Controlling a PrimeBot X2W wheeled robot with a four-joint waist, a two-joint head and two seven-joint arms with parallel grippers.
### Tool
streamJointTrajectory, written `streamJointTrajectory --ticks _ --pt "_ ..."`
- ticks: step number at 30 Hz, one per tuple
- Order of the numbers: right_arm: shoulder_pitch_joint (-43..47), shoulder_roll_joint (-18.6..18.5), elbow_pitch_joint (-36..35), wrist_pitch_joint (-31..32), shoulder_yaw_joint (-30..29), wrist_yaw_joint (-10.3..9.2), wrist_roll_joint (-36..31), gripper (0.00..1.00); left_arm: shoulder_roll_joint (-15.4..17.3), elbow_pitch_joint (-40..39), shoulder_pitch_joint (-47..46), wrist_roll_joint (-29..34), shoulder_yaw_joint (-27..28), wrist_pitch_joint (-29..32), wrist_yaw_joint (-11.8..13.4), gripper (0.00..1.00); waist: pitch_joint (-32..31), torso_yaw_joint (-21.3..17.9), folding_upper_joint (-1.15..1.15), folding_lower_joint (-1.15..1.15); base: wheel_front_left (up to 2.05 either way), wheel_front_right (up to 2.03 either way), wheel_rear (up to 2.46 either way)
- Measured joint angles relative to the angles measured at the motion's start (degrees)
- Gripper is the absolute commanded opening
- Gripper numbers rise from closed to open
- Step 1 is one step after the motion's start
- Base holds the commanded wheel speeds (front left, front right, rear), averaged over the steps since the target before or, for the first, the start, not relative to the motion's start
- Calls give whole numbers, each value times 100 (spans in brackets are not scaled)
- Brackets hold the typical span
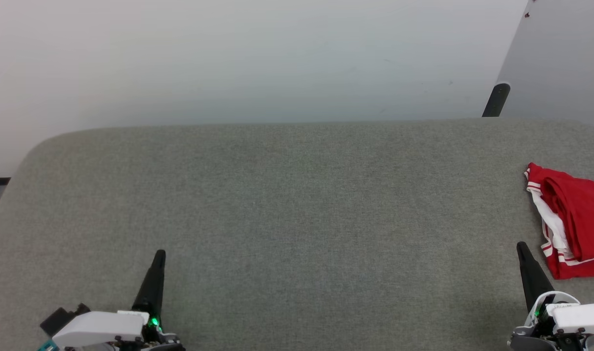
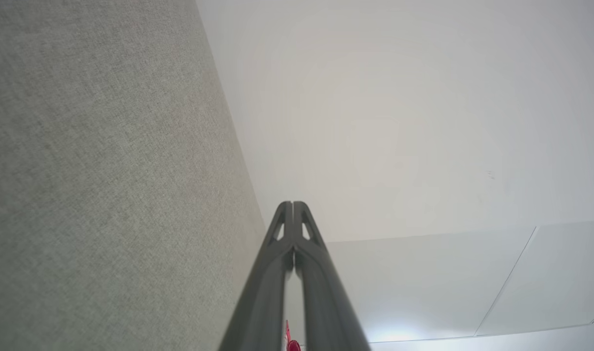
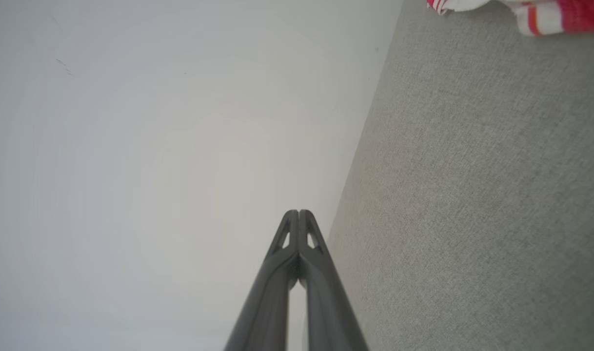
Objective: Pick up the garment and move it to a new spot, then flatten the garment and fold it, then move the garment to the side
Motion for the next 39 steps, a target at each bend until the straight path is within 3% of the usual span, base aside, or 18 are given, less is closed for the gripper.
streamJointTrajectory --ticks 19,39 --pt "-118 71 97 157 19 0 736 0 -98 22 -143 -639 52 189 0 0 67 16 0 0 0 0 0" --pt "-165 78 99 157 21 0 754 0 -104 23 -149 -645 54 189 0 0 68 17 0 0 0 0 0"
